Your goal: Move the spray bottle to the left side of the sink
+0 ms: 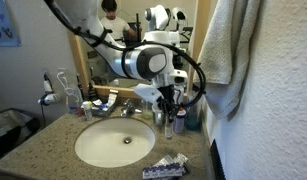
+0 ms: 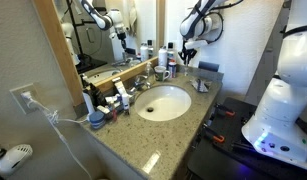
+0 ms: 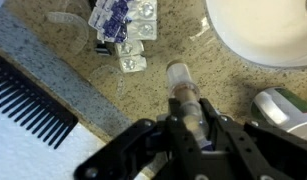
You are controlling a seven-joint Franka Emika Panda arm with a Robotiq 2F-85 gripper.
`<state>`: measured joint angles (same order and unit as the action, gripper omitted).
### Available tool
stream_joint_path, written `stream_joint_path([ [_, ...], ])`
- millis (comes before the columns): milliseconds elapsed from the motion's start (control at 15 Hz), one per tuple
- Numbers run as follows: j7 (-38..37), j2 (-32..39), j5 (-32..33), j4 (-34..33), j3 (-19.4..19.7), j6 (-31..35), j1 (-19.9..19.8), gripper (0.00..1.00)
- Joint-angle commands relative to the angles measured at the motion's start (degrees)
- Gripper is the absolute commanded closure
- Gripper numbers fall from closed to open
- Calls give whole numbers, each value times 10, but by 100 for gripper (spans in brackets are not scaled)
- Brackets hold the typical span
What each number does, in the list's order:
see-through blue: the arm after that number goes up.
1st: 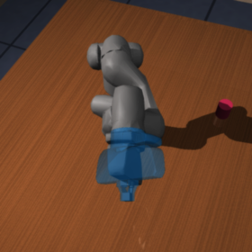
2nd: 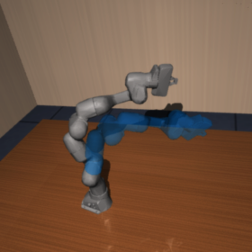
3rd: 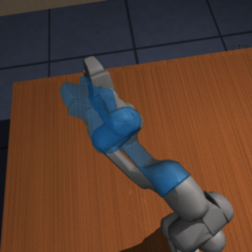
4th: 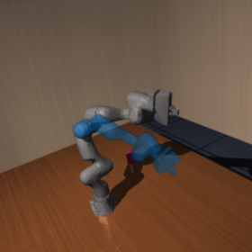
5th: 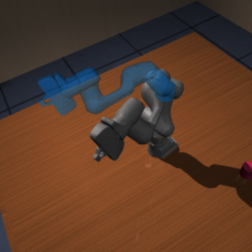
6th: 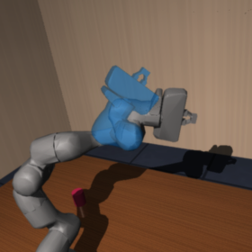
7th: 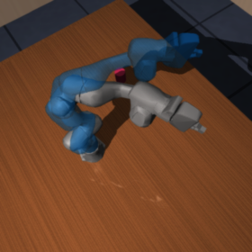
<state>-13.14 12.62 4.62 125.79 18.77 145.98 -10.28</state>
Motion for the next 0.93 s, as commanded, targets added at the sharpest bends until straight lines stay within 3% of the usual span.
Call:
stream_joint_path([
  [0,-22,-72,42,18,-20,-81,23,92],
  [333,-29,-119,78,39,-76,-138,45,92],
  [867,2,-102,67,74,-152,-128,84,92],
])
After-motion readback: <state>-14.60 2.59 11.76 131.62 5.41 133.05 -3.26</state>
